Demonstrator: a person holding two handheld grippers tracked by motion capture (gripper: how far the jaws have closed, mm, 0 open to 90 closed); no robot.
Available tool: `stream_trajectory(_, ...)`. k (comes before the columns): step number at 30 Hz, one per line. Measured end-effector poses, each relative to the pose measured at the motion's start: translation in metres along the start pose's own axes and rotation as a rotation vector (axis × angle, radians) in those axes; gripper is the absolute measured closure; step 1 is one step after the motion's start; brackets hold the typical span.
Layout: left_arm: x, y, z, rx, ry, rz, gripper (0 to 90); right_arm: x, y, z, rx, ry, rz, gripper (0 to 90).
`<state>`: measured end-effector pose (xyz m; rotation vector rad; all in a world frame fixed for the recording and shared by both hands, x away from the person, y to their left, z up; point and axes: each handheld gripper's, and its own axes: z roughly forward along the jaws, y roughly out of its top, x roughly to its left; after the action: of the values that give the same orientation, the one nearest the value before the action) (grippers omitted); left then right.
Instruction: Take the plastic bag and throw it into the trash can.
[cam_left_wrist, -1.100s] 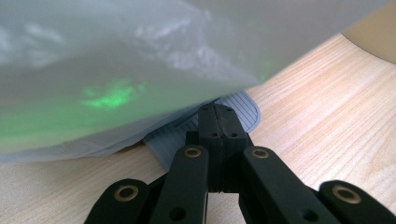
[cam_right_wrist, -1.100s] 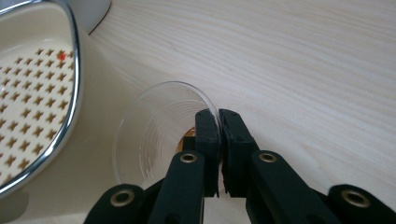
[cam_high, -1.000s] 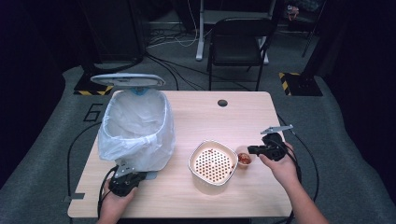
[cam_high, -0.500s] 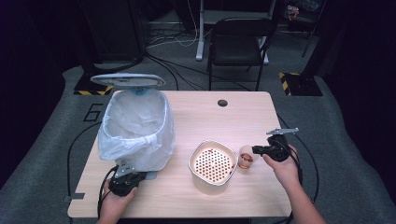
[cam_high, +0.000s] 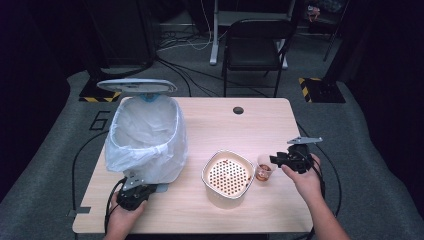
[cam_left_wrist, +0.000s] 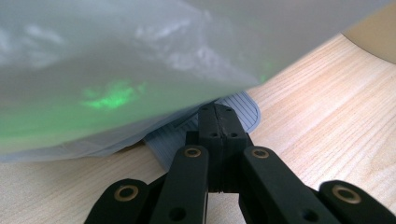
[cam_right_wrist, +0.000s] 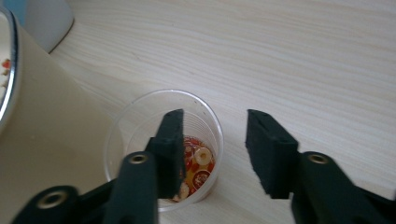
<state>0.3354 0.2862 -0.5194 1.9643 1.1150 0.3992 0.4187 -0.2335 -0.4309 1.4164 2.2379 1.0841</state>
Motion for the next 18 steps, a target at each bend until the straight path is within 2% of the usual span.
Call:
stream_trajectory(3,0.0,0.0,0.0,-0.003,-0.001,-0.002,90.0,0.002,0.0,-0.005,-0.025,-0.005,-0.006,43.3)
stream_trajectory(5,0.0,0.0,0.0,-0.004,0.002,-0.006,90.0,0.005,-0.001,-0.009,-0.045,0.006,-0.026,37.7)
stream_trajectory(7,-0.001,-0.001,0.0,0.001,0.014,-0.032,90.0,0.01,-0.004,-0.012,-0.069,0.009,-0.055,30.0)
stream_trajectory(9,-0.001,0.0,0.0,0.0,0.012,-0.027,90.0,0.016,-0.008,-0.014,-0.088,-0.005,-0.076,22.5)
stream_trajectory(10,0.0,0.0,0.0,-0.003,0.001,-0.008,90.0,0.018,-0.011,-0.015,-0.102,-0.005,-0.083,19.3)
stream_trajectory(12,-0.001,-0.001,0.0,0.003,0.014,-0.034,90.0,0.021,-0.015,-0.016,-0.115,-0.008,-0.079,15.5)
stream_trajectory(15,-0.001,0.0,0.0,-0.003,-0.001,-0.012,90.0,0.024,-0.023,-0.017,-0.136,-0.004,-0.07,13.0)
stream_trajectory(17,-0.002,-0.001,0.0,0.004,0.014,-0.036,90.0,0.026,-0.029,-0.016,-0.142,-0.01,-0.061,9.5)
stream_trajectory(18,-0.001,-0.001,0.0,0.001,0.013,-0.031,90.0,0.026,-0.032,-0.015,-0.143,-0.007,-0.063,8.2)
